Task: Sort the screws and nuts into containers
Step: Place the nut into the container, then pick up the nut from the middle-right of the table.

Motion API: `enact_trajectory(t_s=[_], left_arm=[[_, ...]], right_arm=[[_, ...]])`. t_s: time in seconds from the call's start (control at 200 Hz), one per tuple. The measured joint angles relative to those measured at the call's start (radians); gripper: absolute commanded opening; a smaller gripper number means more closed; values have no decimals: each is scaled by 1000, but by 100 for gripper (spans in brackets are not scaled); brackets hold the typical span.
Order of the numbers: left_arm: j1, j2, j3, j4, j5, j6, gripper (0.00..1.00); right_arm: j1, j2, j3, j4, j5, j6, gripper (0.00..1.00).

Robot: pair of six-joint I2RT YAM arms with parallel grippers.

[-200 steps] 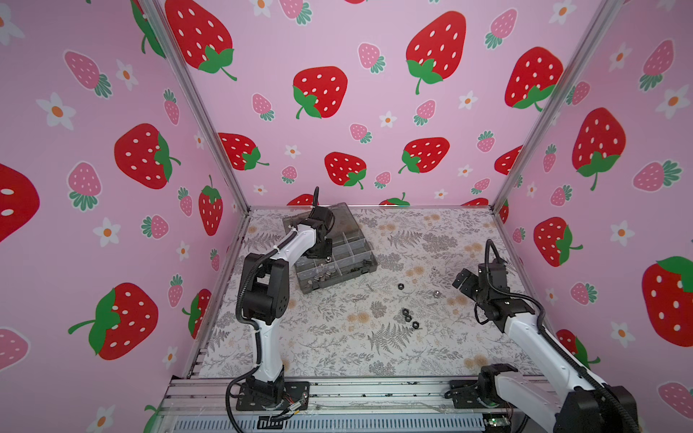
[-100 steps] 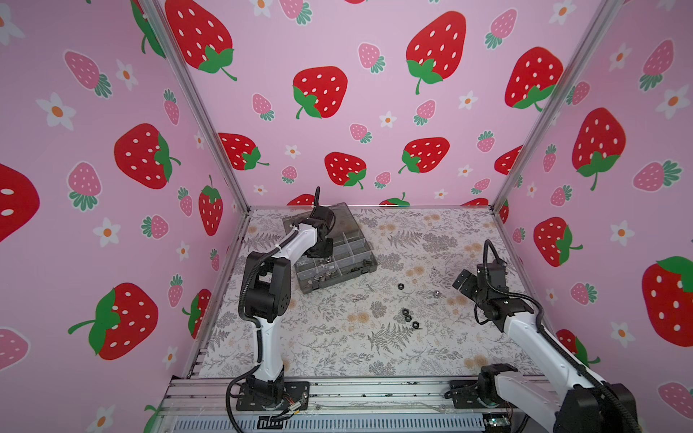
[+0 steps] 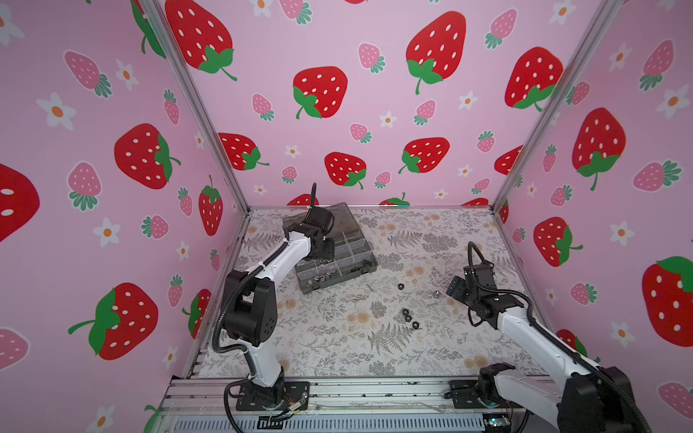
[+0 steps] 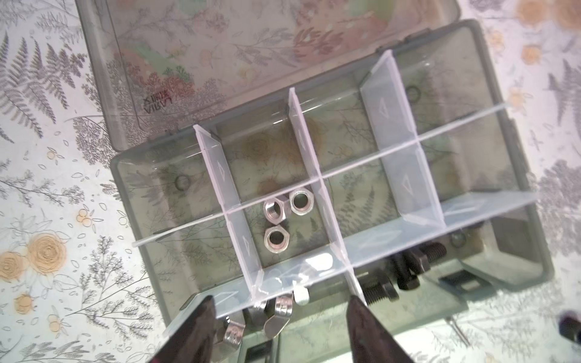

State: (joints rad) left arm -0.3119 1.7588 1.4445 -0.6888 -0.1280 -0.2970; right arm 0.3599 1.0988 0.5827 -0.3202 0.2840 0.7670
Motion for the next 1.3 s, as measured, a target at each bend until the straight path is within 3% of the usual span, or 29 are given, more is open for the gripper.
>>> enact_trajectory(t_s=[0.04,0.08,0.19,0.74,0.885,1.301], left_arm=[[-2,-40,-35,13,6,-17,87],[-3,-79,-68,26,9,-29,100],[-3,-188,-171,66,13,-69,99],[1,-689,-599,143,-117,-219,99],[3,-743,-647,152,-137,-253,99],[7,-832,-717,177,-188,-310,99]], right_arm=[[24,19,1,-2,2,7,75],[43,40,2,-2,3,15,71],[86,108,8,-2,0,21,63],[118,377,161,23,-59,-62,57],[118,437,194,20,-68,-86,49],[118,486,208,21,-76,-114,39]])
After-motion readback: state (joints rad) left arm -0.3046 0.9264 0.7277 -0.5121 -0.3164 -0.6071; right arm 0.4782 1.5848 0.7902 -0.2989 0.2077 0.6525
